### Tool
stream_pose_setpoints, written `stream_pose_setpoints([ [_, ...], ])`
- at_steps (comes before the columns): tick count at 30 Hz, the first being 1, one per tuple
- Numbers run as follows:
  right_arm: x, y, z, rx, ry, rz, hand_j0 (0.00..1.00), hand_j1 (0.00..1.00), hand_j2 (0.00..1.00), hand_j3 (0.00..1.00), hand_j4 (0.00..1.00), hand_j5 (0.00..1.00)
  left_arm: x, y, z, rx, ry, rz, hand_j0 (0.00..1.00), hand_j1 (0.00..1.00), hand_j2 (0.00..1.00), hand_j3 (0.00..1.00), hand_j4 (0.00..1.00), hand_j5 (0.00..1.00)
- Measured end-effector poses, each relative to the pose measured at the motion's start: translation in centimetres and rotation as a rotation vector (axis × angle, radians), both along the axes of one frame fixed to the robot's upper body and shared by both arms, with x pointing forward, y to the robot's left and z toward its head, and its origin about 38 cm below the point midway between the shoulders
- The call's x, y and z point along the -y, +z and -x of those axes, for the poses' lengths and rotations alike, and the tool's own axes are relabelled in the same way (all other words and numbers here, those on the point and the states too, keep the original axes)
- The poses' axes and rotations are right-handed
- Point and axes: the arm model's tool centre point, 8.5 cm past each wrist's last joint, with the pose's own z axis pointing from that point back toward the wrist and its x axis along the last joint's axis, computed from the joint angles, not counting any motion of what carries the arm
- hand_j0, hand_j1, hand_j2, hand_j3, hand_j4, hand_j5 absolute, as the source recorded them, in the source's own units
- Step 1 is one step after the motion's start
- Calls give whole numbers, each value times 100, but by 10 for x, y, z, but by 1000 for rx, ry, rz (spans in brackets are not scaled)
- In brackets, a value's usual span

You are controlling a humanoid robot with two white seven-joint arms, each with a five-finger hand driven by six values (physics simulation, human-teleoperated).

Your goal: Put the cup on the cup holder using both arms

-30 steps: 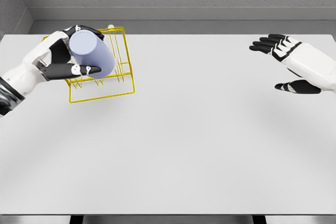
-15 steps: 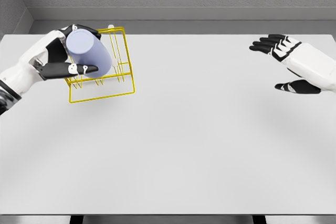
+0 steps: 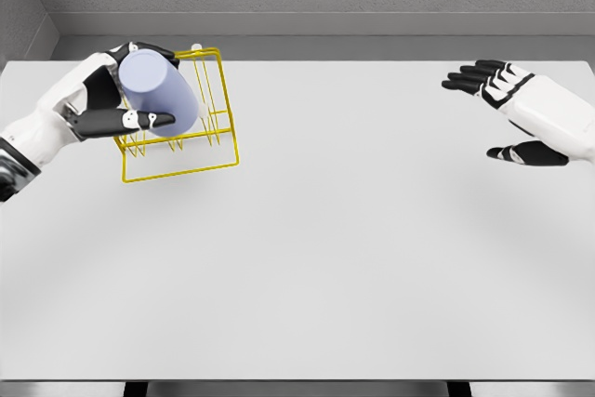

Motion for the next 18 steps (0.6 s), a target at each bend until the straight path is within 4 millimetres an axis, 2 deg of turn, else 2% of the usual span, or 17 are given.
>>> stream_pose_setpoints([
  [12,0,0,0,0,0,0,100,100,100,100,100,100,-1,-4,-4,-8,12,4,59,59,59,59,59,59],
  [18,0,0,0,0,0,0,100,100,100,100,100,100,-7,0,-6,-2,24,1,59,59,59,59,59,59],
])
